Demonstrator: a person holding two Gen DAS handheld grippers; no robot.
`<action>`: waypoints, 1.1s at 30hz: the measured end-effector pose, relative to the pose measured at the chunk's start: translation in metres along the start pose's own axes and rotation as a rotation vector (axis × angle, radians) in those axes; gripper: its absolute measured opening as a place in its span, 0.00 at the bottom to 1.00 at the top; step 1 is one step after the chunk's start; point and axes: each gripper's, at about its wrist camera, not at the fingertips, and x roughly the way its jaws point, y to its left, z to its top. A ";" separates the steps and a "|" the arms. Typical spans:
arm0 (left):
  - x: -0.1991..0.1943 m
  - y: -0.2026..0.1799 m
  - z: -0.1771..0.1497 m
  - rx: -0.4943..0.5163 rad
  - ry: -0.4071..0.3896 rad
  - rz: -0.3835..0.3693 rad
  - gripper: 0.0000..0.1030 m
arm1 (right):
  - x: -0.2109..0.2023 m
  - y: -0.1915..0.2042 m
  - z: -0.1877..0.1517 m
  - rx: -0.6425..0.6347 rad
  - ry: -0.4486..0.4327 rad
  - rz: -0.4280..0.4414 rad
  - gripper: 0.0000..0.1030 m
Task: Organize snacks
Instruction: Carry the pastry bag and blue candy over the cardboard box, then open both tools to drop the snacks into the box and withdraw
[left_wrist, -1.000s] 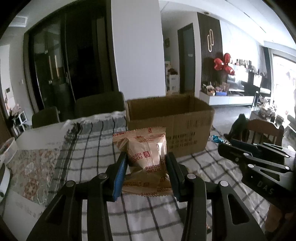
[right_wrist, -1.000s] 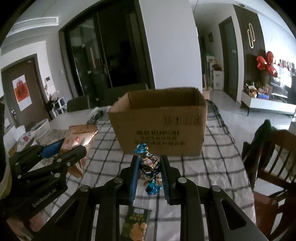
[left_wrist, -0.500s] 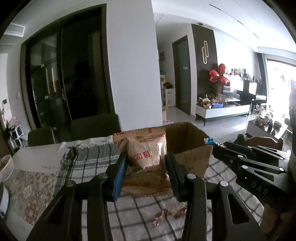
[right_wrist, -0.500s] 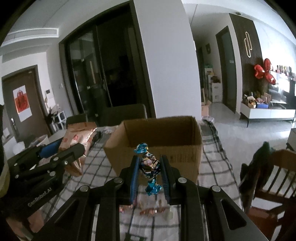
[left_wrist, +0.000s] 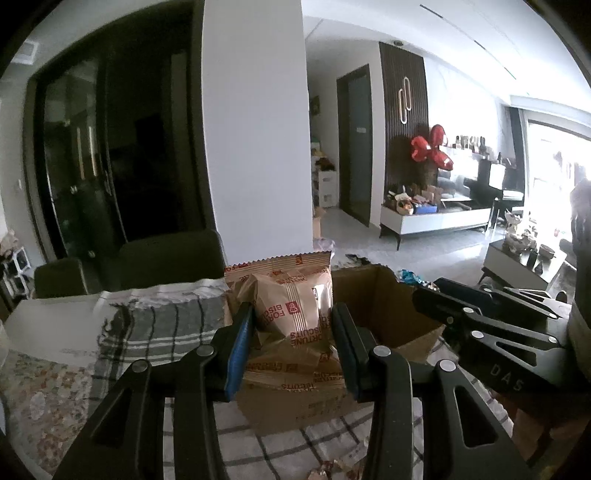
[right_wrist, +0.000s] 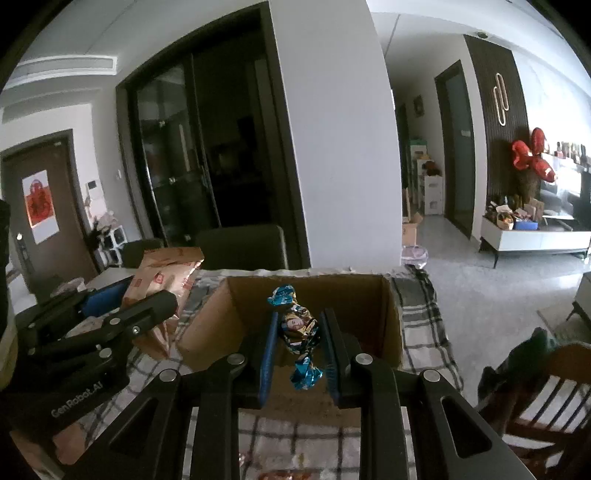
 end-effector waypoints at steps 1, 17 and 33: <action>0.008 0.001 0.001 -0.005 0.015 -0.007 0.41 | 0.005 -0.002 0.002 0.000 0.006 -0.002 0.24; 0.066 0.009 -0.001 -0.027 0.099 0.013 0.64 | 0.058 -0.023 0.004 0.022 0.080 -0.085 0.45; -0.004 0.001 -0.019 0.017 0.021 0.028 0.68 | 0.005 -0.006 -0.014 -0.002 0.027 -0.078 0.45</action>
